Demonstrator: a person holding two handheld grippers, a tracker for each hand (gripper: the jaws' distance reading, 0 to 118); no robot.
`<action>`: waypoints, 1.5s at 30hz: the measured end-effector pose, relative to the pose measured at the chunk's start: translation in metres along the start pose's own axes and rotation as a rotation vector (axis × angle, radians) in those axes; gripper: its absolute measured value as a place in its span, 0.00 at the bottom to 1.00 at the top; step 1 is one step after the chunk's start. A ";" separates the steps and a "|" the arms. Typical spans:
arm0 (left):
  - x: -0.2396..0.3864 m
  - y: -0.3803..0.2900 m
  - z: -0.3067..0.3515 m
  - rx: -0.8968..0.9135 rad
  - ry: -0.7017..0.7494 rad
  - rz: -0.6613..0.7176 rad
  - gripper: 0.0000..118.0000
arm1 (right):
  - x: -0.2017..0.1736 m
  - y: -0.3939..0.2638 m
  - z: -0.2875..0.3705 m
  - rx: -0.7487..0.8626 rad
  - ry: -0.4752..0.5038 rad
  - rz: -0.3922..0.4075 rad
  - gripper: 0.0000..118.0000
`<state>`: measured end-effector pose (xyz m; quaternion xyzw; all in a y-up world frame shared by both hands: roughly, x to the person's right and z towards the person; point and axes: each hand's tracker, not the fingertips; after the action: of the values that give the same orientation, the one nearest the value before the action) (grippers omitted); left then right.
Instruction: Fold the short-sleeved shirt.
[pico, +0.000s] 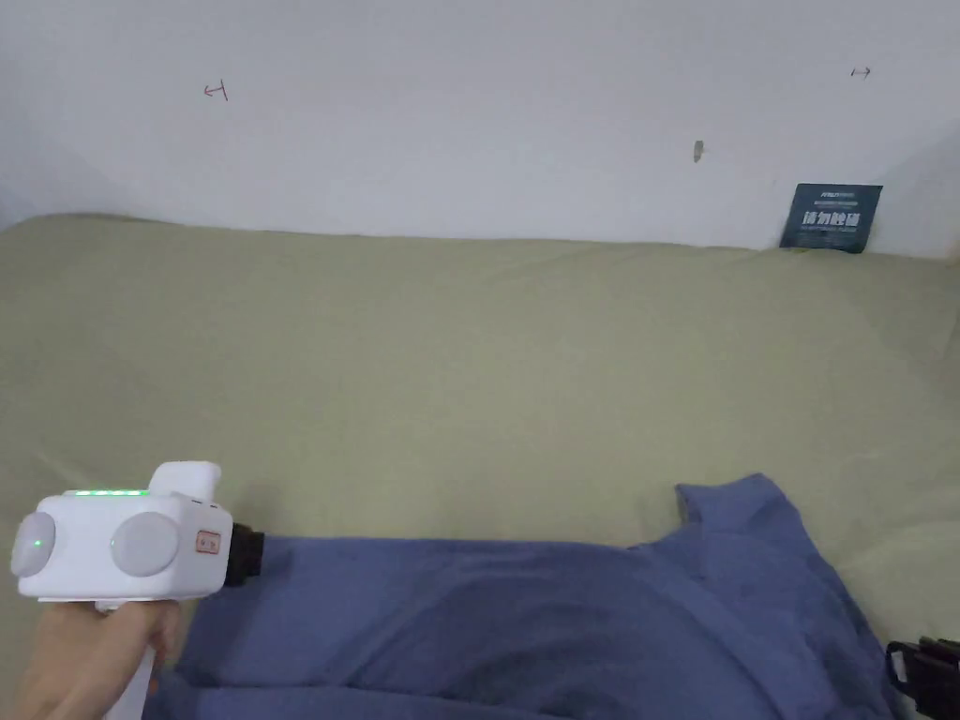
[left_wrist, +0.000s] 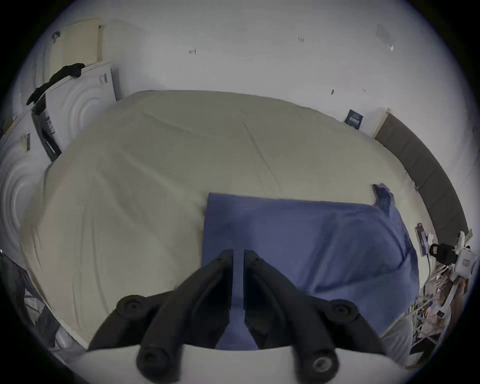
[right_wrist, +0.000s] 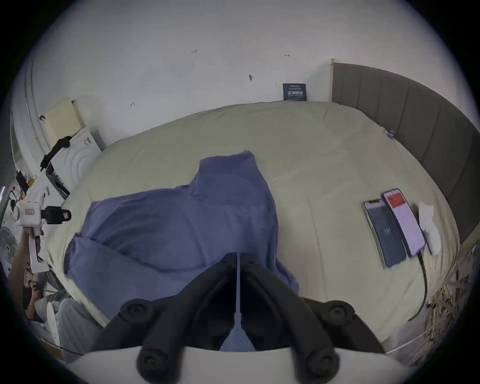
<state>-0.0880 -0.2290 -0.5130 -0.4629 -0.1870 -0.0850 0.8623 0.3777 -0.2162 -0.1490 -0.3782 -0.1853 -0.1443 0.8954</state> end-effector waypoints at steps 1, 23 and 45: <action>-0.001 0.005 -0.013 -0.020 0.018 0.005 0.07 | 0.001 0.003 -0.006 -0.002 -0.001 0.007 0.05; 0.012 0.006 -0.036 -0.044 -0.005 -0.035 0.07 | 0.033 0.065 -0.152 -0.231 -0.058 0.045 1.00; -0.018 -0.055 0.129 0.093 -0.112 -0.048 0.07 | 0.013 0.036 0.058 0.027 0.080 0.086 0.02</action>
<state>-0.1533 -0.1531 -0.4129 -0.4217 -0.2496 -0.0711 0.8688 0.3905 -0.1515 -0.1282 -0.3675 -0.1350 -0.1181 0.9126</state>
